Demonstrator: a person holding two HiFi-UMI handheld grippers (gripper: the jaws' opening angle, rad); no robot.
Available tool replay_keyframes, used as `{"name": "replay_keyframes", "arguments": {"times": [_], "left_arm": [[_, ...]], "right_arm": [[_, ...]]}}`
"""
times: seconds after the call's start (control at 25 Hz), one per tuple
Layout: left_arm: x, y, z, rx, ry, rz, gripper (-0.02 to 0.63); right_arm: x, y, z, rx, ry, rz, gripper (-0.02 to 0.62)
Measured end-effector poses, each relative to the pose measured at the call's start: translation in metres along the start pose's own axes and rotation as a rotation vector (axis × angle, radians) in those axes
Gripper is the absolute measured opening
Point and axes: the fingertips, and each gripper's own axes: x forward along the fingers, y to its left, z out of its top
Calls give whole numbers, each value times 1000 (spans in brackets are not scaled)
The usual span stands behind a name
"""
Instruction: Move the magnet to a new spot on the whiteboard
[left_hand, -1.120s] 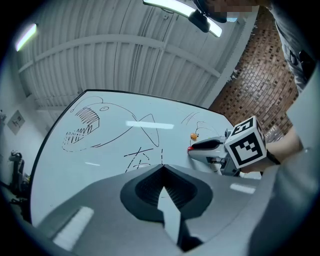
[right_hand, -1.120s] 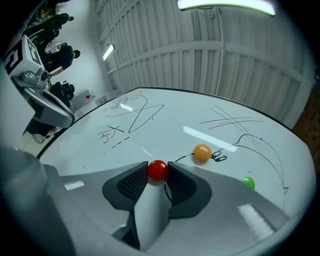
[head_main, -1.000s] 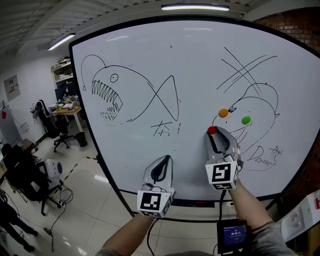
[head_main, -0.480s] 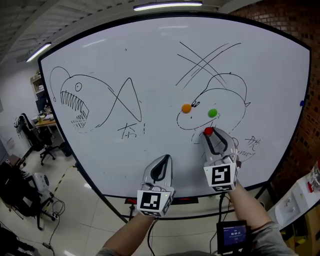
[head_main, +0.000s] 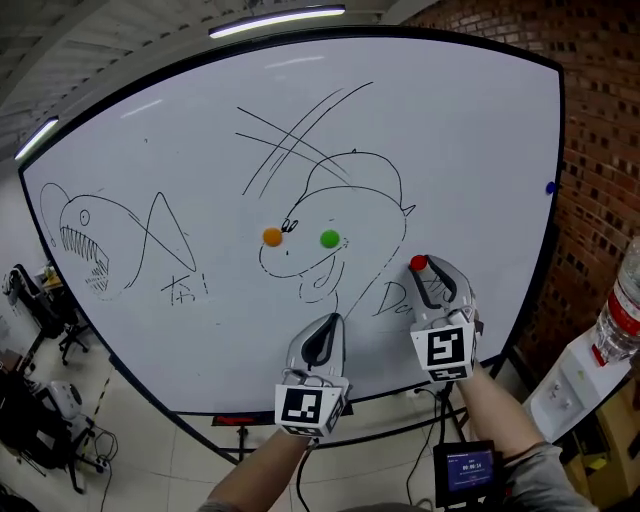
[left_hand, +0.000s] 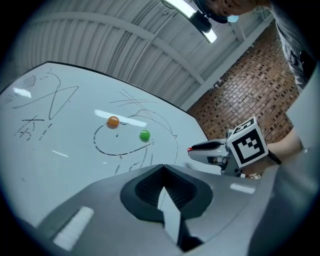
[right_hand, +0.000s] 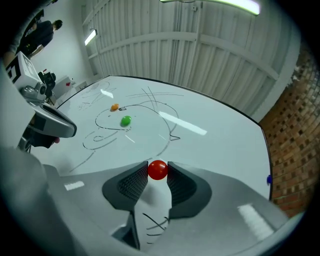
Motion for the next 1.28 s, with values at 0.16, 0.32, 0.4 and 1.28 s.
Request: {"name": "replay_keyframes", "arguments": {"times": [0.16, 0.32, 0.4, 1.28], "left_arm": [[33, -35, -2, -13, -9, -36, 0], [65, -71, -7, -29, -12, -68, 2], [80, -88, -11, -31, -15, -84, 2], [192, -204, -36, -42, -48, -145, 2]], "right_arm": [[-7, -47, -26, 4, 23, -33, 127], [-16, -94, -50, -4, 38, -66, 127], [-21, -119, -64, -7, 50, -86, 127], [-33, -306, -166, 99, 83, -200, 127]]}}
